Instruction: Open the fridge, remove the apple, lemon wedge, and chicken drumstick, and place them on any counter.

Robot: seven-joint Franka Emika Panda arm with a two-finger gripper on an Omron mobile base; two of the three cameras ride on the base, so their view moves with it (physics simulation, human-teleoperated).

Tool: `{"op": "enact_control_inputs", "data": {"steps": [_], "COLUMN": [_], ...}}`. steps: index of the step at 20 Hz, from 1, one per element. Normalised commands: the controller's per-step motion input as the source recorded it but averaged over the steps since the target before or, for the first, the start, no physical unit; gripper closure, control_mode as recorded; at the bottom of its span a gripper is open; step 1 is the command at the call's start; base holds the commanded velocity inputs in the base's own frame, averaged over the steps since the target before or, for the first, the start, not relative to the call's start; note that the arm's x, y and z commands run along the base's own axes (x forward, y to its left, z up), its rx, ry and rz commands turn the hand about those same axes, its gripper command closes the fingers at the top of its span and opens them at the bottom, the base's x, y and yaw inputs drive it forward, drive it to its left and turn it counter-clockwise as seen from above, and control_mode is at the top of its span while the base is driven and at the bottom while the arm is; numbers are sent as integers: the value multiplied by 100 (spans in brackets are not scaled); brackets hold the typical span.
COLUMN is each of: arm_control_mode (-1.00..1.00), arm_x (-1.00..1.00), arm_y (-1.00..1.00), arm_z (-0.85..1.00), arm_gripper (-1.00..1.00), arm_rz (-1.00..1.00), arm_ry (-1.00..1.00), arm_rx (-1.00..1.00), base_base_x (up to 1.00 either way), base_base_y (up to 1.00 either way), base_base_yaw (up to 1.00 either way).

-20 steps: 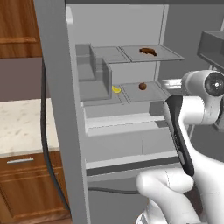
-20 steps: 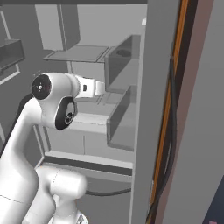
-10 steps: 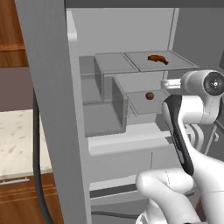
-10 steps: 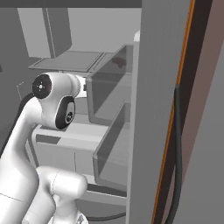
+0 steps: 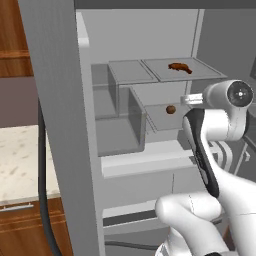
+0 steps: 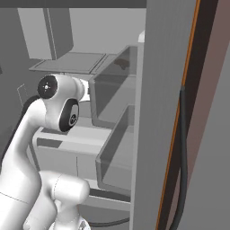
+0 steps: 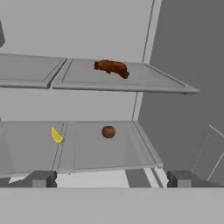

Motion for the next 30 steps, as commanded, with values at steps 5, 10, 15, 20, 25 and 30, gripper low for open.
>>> {"op": "enact_control_inputs", "data": {"steps": [5, 10, 15, 20, 25, 30], "arm_control_mode": [-100, -100, -100, -100, -100, -100], "arm_x": [6, 24, 47, 16, 3, 4], "arm_y": [6, 18, 30, 17, 9, 13], "arm_z": [-33, -49, -53, -49, -49, -50], "arm_gripper": [-100, -100, -100, -100, -100, -100], "arm_rz": [7, 7, 1, 3, 8, 10], "arm_ry": [22, 20, 15, 2, 0, 0], "arm_rx": [1, 0, 0, 0, 7, 6], "base_base_x": [0, 0, 0, 0, 0, 0], "base_base_y": [0, 0, 0, 0, 0, 0], "base_base_yaw": [0, 0, 0, 0, 0, 0]}}
